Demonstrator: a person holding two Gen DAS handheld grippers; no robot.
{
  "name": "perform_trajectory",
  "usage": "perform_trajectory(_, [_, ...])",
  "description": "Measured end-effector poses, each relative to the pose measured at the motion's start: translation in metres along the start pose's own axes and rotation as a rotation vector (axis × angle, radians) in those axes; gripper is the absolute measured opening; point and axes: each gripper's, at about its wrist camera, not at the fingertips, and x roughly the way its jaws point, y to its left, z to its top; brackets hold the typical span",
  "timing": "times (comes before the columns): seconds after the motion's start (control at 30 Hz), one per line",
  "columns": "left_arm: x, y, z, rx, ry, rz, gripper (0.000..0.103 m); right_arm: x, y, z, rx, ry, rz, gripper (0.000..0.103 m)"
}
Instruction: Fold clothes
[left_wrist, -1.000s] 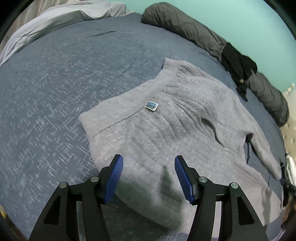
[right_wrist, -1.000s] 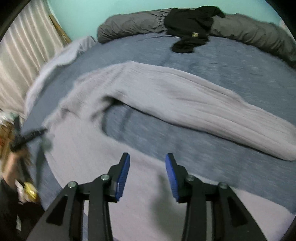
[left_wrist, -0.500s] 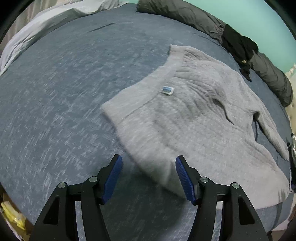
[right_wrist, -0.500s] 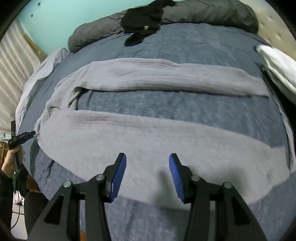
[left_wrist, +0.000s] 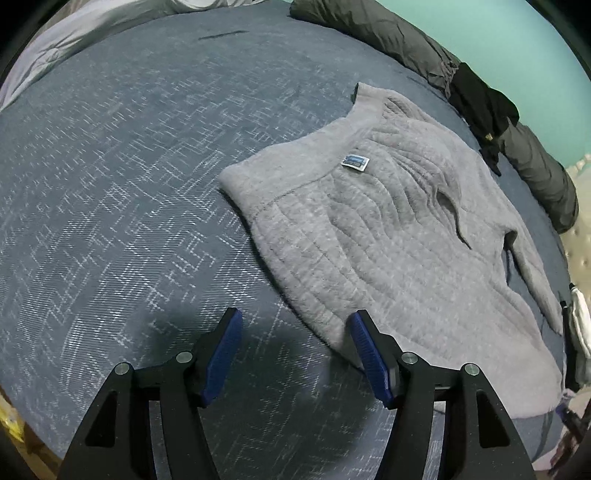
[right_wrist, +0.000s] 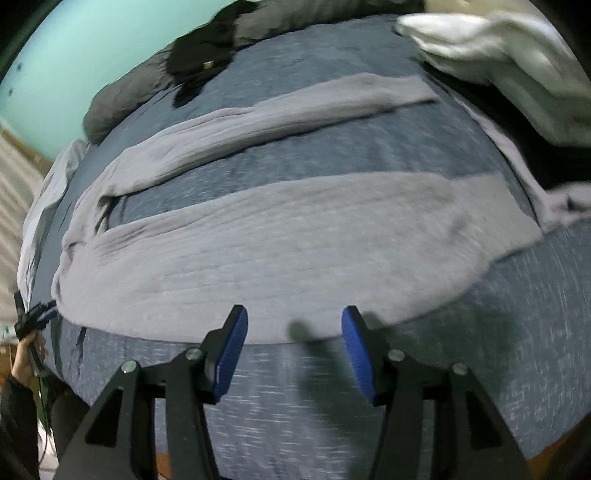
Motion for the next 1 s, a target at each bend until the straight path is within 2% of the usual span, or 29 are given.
perform_trajectory(0.07, [0.002,-0.004,0.000,0.008,-0.001,-0.005,0.061,0.004,-0.012,-0.001,0.037,0.006,-0.016,0.055])
perform_trajectory(0.13, [0.004,-0.005,0.001,0.011,-0.002,-0.017,0.041,0.008,-0.022,-0.003,0.069,0.012,-0.024,0.055])
perform_trajectory(0.27, [0.005,-0.006,0.002,0.005,-0.002,-0.046,0.018,0.016,-0.036,-0.008,0.117,0.024,-0.027,0.055])
perform_trajectory(0.3, [0.005,-0.007,0.003,0.012,-0.004,-0.046,0.009,0.017,-0.039,-0.010,0.128,0.023,-0.019,0.055])
perform_trajectory(0.33, [0.004,-0.009,0.004,0.022,-0.009,-0.045,0.006,0.019,-0.042,-0.011,0.138,0.022,-0.010,0.055])
perform_trajectory(0.5, [-0.008,-0.010,0.008,0.023,-0.029,-0.067,0.004,0.021,-0.051,-0.009,0.207,0.000,0.013,0.055])
perform_trajectory(0.53, [-0.012,-0.011,0.008,0.031,-0.033,-0.065,0.004,0.020,-0.051,-0.007,0.207,-0.007,0.008,0.051])
perform_trajectory(0.57, [-0.015,-0.011,0.008,0.039,-0.037,-0.064,0.004,0.019,-0.050,-0.006,0.198,-0.015,-0.001,0.039])
perform_trajectory(0.6, [-0.019,-0.011,0.009,0.042,-0.042,-0.063,0.004,0.018,-0.048,-0.004,0.190,-0.023,-0.010,0.031])
perform_trajectory(0.63, [-0.023,-0.010,0.009,0.042,-0.047,-0.065,0.004,0.017,-0.048,-0.004,0.184,-0.030,-0.013,0.016])
perform_trajectory(0.67, [-0.027,-0.009,0.010,0.039,-0.052,-0.068,0.003,0.015,-0.048,-0.004,0.179,-0.036,-0.013,0.008])
perform_trajectory(0.77, [-0.039,-0.006,0.011,0.040,-0.068,-0.074,0.003,0.002,-0.046,-0.003,0.159,-0.065,-0.003,0.004])
perform_trajectory(1.0, [-0.066,-0.002,0.006,0.044,-0.111,-0.104,0.003,-0.033,-0.041,-0.004,0.104,-0.100,0.019,0.003])
